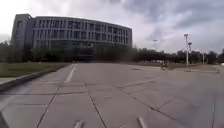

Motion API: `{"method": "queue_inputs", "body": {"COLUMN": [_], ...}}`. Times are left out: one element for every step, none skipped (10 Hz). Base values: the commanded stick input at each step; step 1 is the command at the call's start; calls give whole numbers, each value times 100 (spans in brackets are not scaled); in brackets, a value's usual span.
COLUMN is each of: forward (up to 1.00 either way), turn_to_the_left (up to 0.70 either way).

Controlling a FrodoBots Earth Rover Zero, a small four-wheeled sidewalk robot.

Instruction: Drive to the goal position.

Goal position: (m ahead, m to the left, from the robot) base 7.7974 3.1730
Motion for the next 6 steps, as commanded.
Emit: {"method": "queue_inputs", "body": {"forward": [100,100,100,100,100,100], "turn_to_the_left": [0,0,0,7,27,27]}}
